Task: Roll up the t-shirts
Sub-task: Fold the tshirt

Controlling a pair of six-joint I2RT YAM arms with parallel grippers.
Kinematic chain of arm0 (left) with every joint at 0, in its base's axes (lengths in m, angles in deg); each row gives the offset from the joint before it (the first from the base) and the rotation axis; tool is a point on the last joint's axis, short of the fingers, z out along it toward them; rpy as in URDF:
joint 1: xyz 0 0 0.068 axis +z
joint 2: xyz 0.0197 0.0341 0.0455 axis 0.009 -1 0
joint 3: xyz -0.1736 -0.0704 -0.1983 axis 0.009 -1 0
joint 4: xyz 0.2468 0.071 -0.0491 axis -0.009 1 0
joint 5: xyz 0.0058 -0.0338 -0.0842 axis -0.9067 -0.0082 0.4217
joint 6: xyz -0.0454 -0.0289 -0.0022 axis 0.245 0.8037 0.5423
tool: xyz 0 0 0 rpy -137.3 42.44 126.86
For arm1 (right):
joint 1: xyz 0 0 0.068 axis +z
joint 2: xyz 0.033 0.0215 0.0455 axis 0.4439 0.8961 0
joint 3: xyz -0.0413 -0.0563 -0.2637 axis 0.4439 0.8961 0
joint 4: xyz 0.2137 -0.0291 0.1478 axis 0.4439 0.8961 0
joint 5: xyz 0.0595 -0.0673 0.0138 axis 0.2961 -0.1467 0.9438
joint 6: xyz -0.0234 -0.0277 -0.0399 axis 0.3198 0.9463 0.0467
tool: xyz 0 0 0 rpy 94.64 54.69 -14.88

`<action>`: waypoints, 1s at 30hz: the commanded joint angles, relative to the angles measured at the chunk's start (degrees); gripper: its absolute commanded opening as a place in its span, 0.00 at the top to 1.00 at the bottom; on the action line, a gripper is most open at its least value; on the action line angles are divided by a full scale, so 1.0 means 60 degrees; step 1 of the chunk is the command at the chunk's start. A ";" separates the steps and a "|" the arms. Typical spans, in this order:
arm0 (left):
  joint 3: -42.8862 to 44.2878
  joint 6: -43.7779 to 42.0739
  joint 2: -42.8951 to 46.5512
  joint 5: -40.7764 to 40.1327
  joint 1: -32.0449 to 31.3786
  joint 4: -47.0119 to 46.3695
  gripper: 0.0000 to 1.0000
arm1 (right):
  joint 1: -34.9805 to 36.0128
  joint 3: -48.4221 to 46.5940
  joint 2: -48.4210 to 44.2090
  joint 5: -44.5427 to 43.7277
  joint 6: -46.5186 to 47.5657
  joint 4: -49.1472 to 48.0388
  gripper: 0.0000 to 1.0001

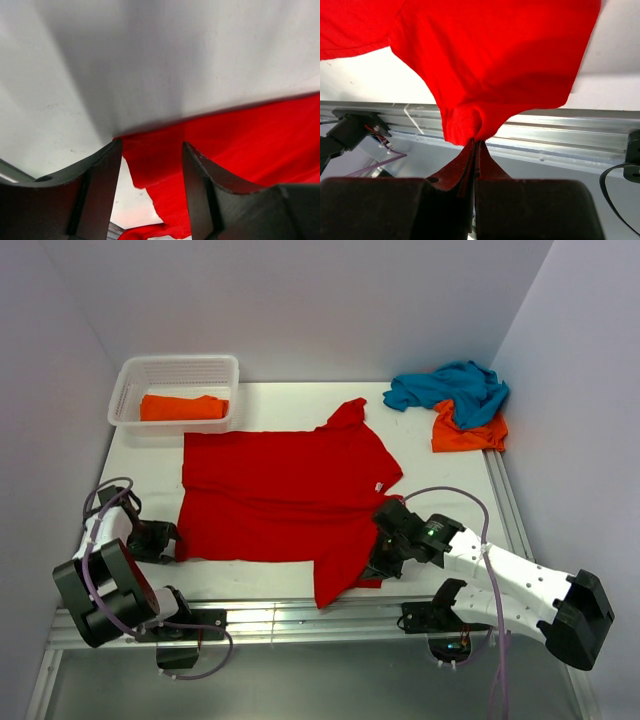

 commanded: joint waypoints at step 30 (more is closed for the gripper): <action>0.0852 -0.0342 0.0329 -0.0962 -0.0380 0.1967 0.99 | -0.0546 -0.1604 -0.1300 -0.0365 0.0241 0.2133 1.00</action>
